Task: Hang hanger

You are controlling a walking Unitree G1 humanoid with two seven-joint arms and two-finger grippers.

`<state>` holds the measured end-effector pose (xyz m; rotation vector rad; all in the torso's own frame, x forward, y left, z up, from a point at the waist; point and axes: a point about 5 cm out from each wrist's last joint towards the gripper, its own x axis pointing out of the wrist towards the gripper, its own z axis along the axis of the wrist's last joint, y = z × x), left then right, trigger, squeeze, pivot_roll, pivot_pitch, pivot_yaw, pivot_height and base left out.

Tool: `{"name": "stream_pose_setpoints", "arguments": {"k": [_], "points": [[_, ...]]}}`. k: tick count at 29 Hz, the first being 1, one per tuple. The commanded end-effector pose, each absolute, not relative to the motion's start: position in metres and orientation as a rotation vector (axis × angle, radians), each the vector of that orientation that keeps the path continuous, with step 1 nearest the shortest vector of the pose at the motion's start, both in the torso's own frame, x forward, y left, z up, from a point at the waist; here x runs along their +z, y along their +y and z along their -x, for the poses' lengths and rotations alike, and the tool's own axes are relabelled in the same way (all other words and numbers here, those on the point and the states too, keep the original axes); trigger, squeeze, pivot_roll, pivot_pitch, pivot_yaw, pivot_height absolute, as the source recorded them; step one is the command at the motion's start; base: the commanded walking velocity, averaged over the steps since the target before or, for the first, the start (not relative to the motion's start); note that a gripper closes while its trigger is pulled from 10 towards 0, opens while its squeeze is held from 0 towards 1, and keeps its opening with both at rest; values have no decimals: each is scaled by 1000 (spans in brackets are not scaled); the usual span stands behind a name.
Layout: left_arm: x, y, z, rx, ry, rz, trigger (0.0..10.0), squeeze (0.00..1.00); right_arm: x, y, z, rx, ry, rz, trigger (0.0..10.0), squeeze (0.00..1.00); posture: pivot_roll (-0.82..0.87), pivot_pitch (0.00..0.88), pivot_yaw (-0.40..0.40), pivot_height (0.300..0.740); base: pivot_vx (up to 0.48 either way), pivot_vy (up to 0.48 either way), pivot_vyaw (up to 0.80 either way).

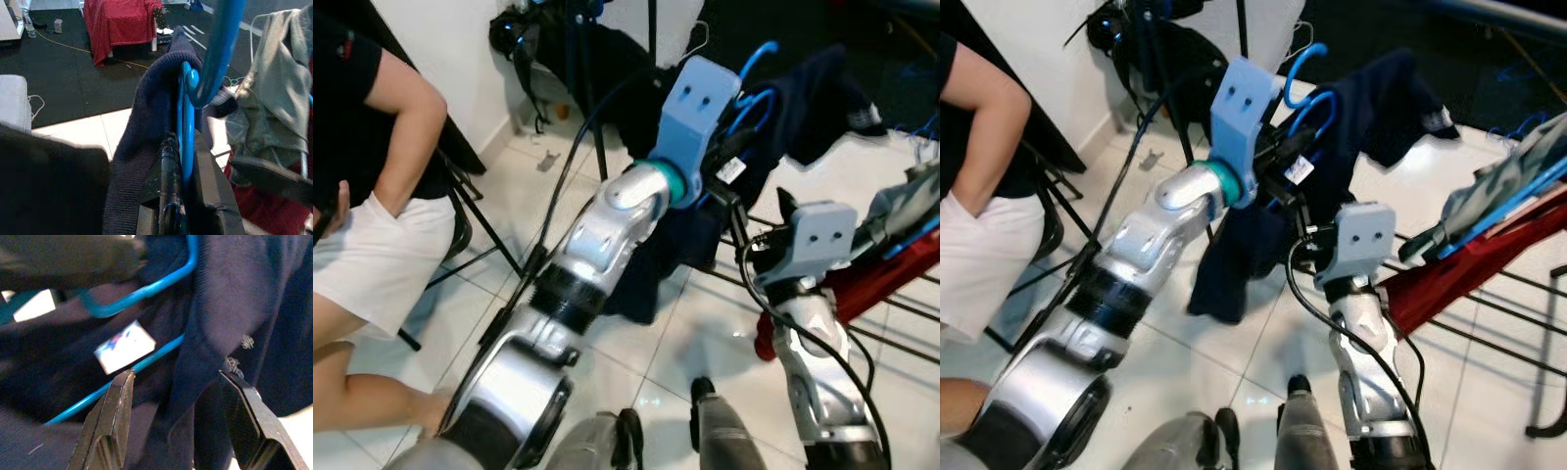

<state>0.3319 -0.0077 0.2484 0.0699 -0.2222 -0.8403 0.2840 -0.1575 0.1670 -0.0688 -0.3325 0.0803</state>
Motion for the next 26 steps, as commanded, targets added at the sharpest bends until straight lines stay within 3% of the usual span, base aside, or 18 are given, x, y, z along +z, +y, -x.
{"name": "stream_pose_setpoints", "arguments": {"k": [1, 13, 15, 19, 22, 26], "points": [[251, -10, -320, -877, -272, -69, 10000, 0, 156, -155, -283, 98, -275, 50, 10000, 0, -120, 163, 91, 740, 0, 0, 0], [207, 52, -272, -851, -257, -166, 10000, 0, 140, -138, -281, 215, -155, -68, 10000, 0, -123, 106, 73, 740, 0, 0, 0], [194, 80, -263, -771, -177, -252, 10000, 0, 141, -136, -282, 247, -155, -81, 10000, 0, -100, 106, 70, 740, 0, 0, 0], [188, 91, -261, -730, -121, -278, 10000, 0, 142, -134, -282, 269, -156, -85, 10000, 0, -94, 104, 69, 740, 0, 0, 0], [170, 122, -252, -604, 51, -326, 10000, 0, 142, -130, -268, 393, -120, -76, 10000, 0, -73, 106, 66, 740, 0, 0, 0], [167, 127, -249, -583, 75, -335, 10000, 0, 142, -129, -263, 417, -114, -62, 10000, 0, -73, 106, 66, 740, 0, 0, 0]]}}
